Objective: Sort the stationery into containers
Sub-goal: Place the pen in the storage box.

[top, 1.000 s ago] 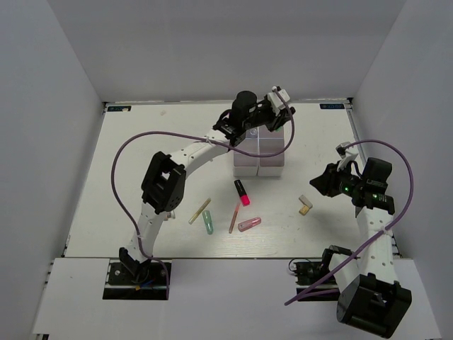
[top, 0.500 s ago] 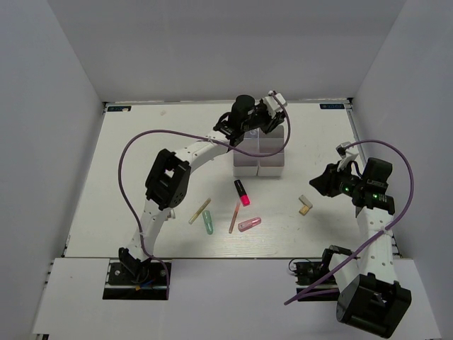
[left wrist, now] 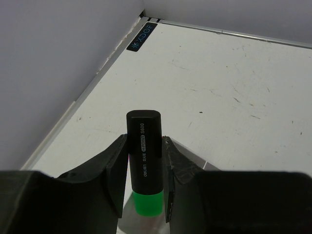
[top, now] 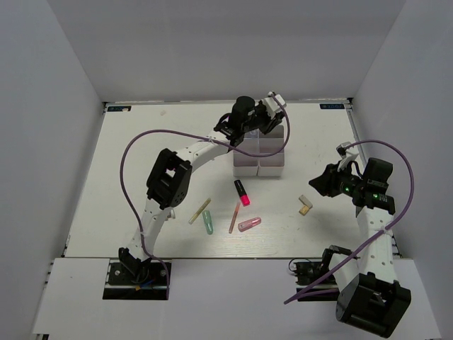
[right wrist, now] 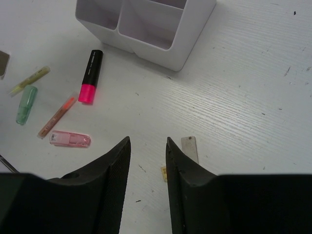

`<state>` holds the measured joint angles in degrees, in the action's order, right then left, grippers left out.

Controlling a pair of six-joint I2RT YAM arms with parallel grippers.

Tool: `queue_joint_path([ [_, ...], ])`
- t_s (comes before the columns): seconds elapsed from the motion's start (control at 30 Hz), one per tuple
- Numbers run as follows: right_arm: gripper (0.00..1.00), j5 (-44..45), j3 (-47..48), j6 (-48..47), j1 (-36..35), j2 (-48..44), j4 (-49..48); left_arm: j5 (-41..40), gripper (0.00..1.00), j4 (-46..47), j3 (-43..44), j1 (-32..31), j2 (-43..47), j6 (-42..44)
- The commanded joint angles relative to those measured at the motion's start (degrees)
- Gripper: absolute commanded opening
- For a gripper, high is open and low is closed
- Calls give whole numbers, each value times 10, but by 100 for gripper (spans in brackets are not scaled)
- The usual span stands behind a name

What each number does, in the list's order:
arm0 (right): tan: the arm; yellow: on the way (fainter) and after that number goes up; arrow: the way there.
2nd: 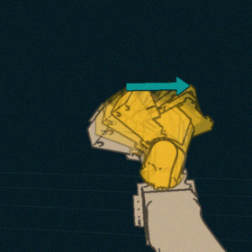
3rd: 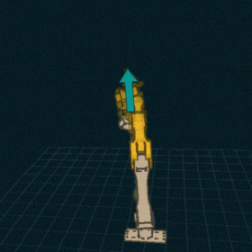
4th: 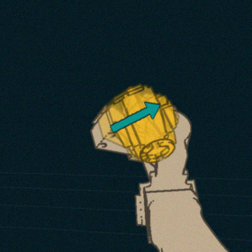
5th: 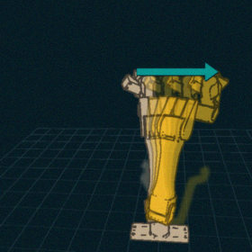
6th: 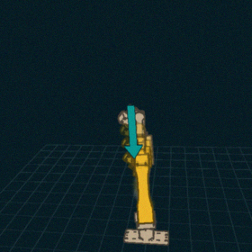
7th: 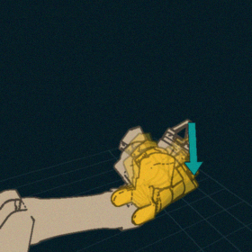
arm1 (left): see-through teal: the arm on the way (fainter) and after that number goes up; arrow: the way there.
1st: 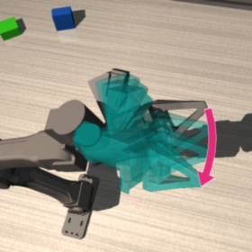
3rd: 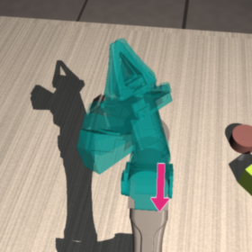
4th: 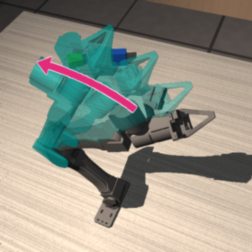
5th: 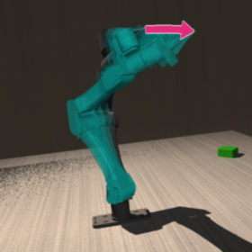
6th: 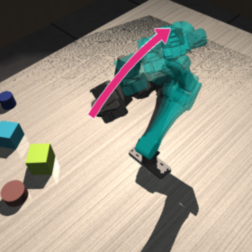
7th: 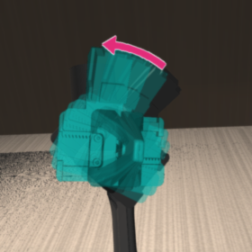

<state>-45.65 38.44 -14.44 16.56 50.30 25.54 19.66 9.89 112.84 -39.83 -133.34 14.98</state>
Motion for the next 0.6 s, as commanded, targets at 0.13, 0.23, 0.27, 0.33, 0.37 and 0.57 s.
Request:
queue_joint_path([
  [0.13, 41, -22, 2, -13, 6, -1, 3, -12, 35, 14, -24, 4, 24, -8],
  [0.23, 41, -23, 3, -13, 6, 1, 4, -16, 42, 14, -31, 3, 27, -12],
  [0.27, 41, -24, 2, -13, 7, -2, 4, -17, 42, 14, -31, 4, 31, -13],
  [0.33, 43, -26, 2, -14, 9, -3, 3, -20, 44, 14, -33, 3, 34, -14],
  [0.37, 43, -26, 1, -13, 8, -3, 6, -22, 46, 13, -34, 4, 37, -14],
  [0.57, 48, -30, 1, -14, 12, -6, 3, -19, 66, 8, -31, 3, 55, -24],
])
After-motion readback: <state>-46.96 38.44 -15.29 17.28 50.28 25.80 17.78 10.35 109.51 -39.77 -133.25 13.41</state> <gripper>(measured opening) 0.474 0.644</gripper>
